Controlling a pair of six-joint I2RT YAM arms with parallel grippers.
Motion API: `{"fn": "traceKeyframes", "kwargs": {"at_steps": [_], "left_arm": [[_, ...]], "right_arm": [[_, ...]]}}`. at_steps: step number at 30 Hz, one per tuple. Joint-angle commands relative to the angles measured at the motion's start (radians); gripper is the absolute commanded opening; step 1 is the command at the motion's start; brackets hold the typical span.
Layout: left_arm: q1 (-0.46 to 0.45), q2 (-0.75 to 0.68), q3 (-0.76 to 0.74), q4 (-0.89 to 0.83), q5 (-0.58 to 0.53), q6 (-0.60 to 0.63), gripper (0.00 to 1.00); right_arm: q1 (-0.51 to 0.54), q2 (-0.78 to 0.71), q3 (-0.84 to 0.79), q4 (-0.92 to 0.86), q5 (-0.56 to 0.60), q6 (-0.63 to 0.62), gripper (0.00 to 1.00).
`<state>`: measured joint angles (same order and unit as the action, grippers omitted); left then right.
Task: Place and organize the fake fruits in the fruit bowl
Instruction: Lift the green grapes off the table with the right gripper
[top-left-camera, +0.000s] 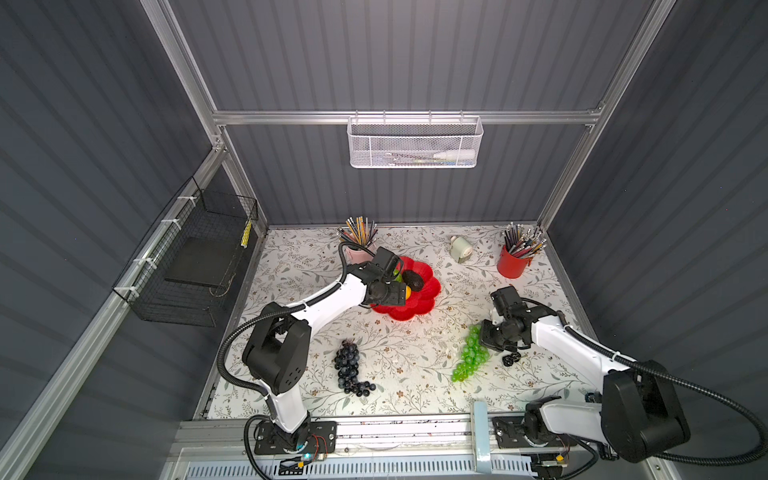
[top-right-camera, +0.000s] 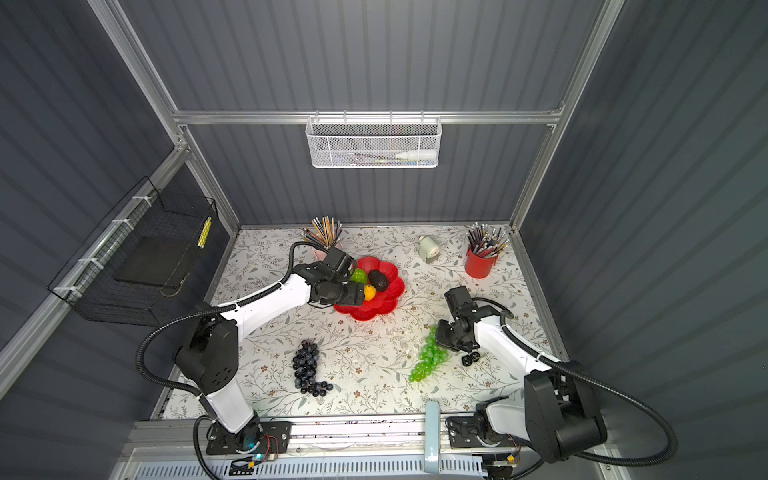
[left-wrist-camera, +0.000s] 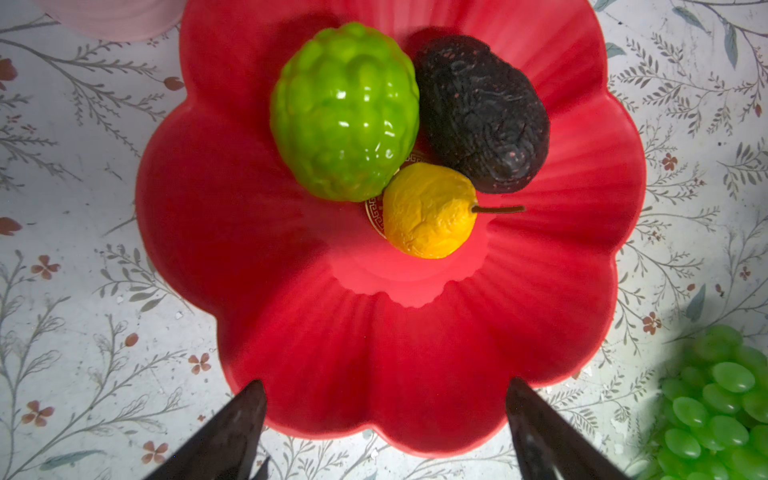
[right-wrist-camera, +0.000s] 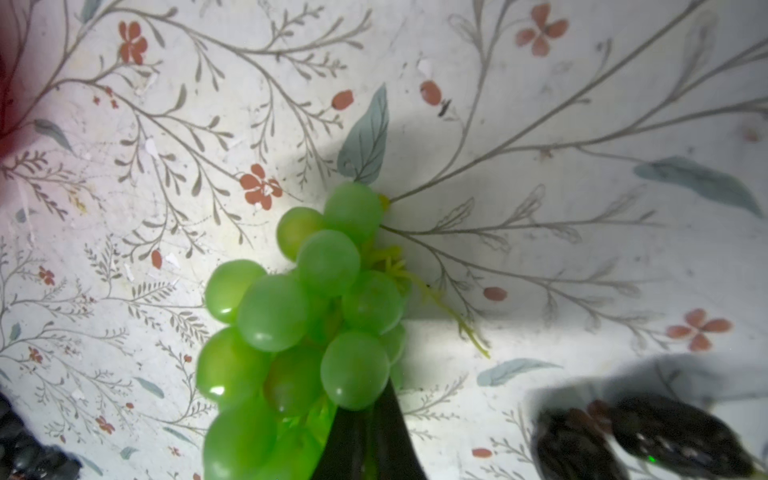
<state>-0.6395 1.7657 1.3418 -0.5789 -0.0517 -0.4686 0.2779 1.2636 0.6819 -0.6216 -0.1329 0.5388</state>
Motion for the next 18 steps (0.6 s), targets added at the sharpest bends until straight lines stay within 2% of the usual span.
{"fn": "traceKeyframes", "kwargs": {"at_steps": [1, 18], "left_arm": [[0.004, 0.012, 0.027, -0.009, 0.013, -0.017, 0.9], [0.004, 0.021, 0.033, -0.003, 0.024, -0.018, 0.9]], "right_arm": [[0.006, -0.038, 0.013, -0.053, 0.021, 0.002, 0.0], [0.005, -0.094, 0.136, -0.152, 0.034, -0.029, 0.0]]}}
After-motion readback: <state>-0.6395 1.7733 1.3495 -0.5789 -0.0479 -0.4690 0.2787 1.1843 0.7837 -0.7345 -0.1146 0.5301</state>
